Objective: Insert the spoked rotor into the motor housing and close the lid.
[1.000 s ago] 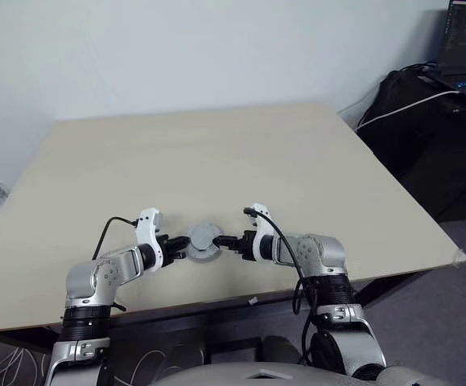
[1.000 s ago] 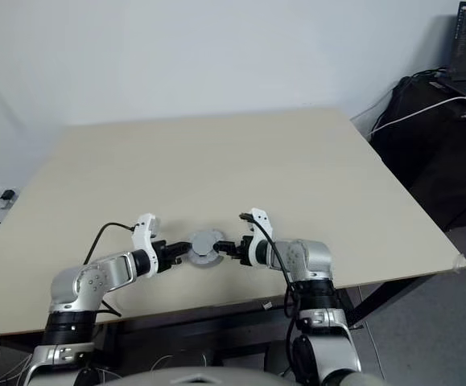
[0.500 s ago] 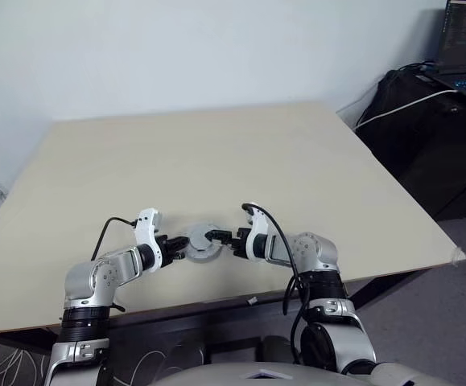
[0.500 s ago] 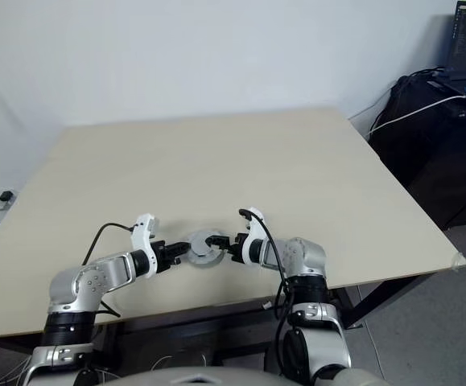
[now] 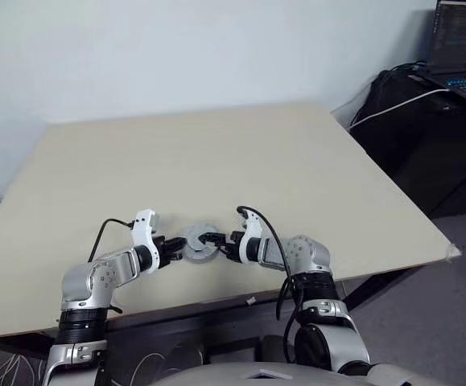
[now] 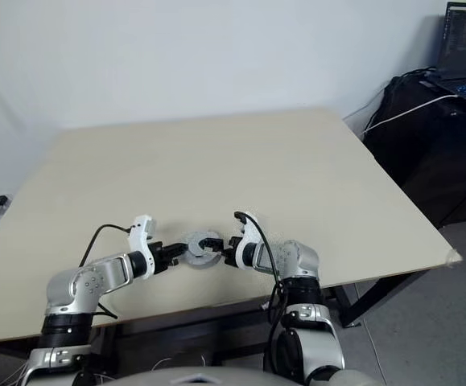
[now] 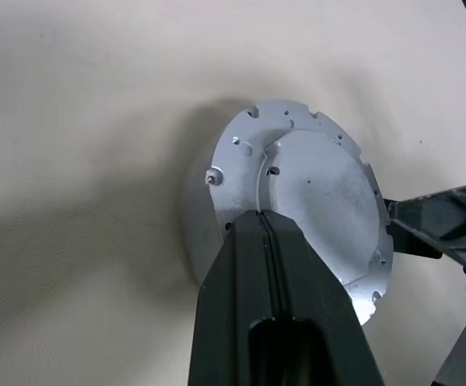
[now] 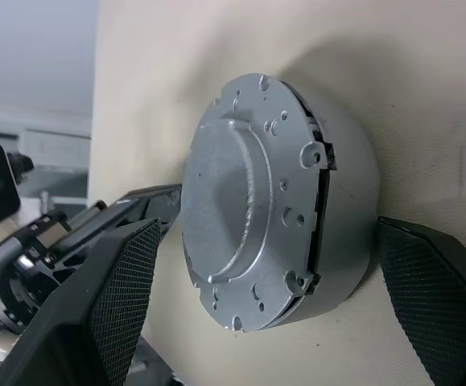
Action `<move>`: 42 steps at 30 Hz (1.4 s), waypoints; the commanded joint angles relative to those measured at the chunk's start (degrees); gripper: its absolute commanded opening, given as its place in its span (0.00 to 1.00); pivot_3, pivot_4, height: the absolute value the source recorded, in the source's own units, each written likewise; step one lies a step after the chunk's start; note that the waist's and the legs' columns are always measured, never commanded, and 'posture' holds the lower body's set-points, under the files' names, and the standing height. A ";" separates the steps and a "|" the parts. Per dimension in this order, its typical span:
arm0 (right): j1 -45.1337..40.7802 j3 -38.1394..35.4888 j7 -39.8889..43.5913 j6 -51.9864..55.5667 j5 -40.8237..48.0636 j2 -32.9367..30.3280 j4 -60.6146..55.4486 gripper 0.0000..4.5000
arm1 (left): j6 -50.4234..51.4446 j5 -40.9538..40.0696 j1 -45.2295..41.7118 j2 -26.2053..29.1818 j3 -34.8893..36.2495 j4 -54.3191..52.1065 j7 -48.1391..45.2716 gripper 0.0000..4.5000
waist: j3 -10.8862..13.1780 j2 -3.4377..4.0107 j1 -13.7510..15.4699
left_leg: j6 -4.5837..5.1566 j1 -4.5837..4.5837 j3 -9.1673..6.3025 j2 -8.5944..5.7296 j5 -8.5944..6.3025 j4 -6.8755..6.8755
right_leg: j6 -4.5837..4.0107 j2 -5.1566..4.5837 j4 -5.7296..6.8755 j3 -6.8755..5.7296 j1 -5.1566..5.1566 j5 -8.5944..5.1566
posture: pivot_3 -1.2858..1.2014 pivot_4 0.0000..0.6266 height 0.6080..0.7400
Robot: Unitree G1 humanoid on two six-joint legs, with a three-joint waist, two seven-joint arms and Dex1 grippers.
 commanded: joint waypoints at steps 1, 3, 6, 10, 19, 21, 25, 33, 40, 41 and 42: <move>1.70 1.03 1.54 2.70 2.83 3.16 0.60 0.99 | 0.84 -0.54 0.31 -0.84 -1.87 -0.12 -0.79 0.00 | -0.04 0.02 -0.03 | 0.00 0.00 0.00 0.00 0.00 0.00 | 0.01 0.00 0.00 0.00 0.00 0.00 | 0.52 0.00 1.00; 2.43 1.10 3.33 4.78 5.34 3.34 -1.65 0.99 | 0.83 -0.59 0.55 -0.73 -1.69 -0.22 -0.85 0.00 | -0.12 0.05 -0.04 | 0.00 0.00 -0.01 0.02 0.00 -0.02 | 0.00 0.02 0.00 -0.02 -0.01 -0.02 | 0.52 0.00 1.00; 2.89 0.71 5.20 7.27 8.10 3.25 -4.13 0.99 | 0.88 -0.58 0.90 -0.73 -1.52 -0.36 -0.84 0.00 | -0.11 0.07 -0.12 | 0.01 -0.06 -0.03 0.02 -0.01 -0.13 | 0.00 0.02 0.00 0.00 -0.12 -0.09 | 0.52 0.00 1.00; 2.87 1.97 2.55 7.07 5.62 2.83 -3.70 0.99 | 0.86 -0.51 0.92 -0.96 -1.52 -0.32 -0.82 0.00 | -0.10 0.08 -0.23 | 0.02 -0.17 -0.03 0.04 -0.01 -0.17 | -0.06 0.00 0.01 0.02 -0.25 -0.11 | 0.52 0.00 1.00; 1.93 -5.54 -9.09 -0.02 8.28 5.51 -1.64 0.99 | 0.68 -0.39 0.95 -1.04 -1.48 -0.40 -0.96 0.00 | -0.07 0.21 -0.01 | -0.07 0.01 -0.04 0.05 -0.03 -0.08 | -0.01 -0.02 -0.02 -0.01 0.02 -0.11 | 0.52 0.00 1.00; 2.09 -5.60 -9.55 0.89 10.85 5.59 -2.36 0.99 | 0.71 -0.39 0.97 -1.01 -1.48 -0.44 -0.95 0.00 | -0.02 0.24 0.10 | -0.04 -0.02 -0.04 0.03 0.00 -0.01 | -0.04 -0.03 -0.03 0.00 0.06 -0.12 | 0.52 0.00 1.00; 2.65 -5.06 -5.93 4.96 18.27 5.53 -4.78 0.99 | 0.46 -0.40 0.93 -1.04 -1.48 -0.26 -0.94 0.00 | 0.08 0.31 0.25 | 0.00 -0.08 -0.04 -0.03 0.07 0.08 | 0.01 -0.06 -0.04 0.00 0.07 -0.09 | 0.52 0.00 1.00; 2.97 -3.17 -10.70 1.72 16.81 5.62 -4.90 0.99 | 0.23 -0.31 1.00 -1.48 -1.30 -0.36 -0.63 0.00 | 0.11 0.36 0.70 | 0.06 -0.30 -0.19 -0.11 0.02 -0.13 | 0.11 -0.06 -0.09 0.02 -0.21 -0.07 | 0.52 0.00 1.00; 3.13 -1.21 -11.35 3.04 17.03 5.39 -4.40 0.99 | 0.13 -0.14 1.11 -1.49 -1.03 -0.44 -0.52 0.00 | 0.12 0.37 0.79 | 0.04 -0.33 -0.22 -0.13 0.01 -0.12 | 0.16 -0.06 -0.13 0.00 -0.22 -0.09 | 0.52 0.00 1.00; 3.07 -1.42 -11.10 2.94 17.41 5.45 -4.47 0.95 | 0.09 -0.12 1.07 -1.48 -1.01 -0.39 -0.52 0.00 | 0.12 0.37 0.79 | 0.04 -0.32 -0.22 -0.13 0.01 -0.12 | 0.16 -0.05 -0.12 0.00 -0.22 -0.09 | 0.52 0.00 1.00; 3.02 -1.49 -10.76 2.89 17.72 5.45 -4.62 0.91 | 0.05 -0.11 1.05 -1.48 -0.99 -0.36 -0.52 0.00 | 0.12 0.38 0.79 | 0.04 -0.32 -0.22 -0.13 0.01 -0.13 | 0.17 -0.05 -0.13 0.00 -0.22 -0.09 | 0.52 0.00 1.00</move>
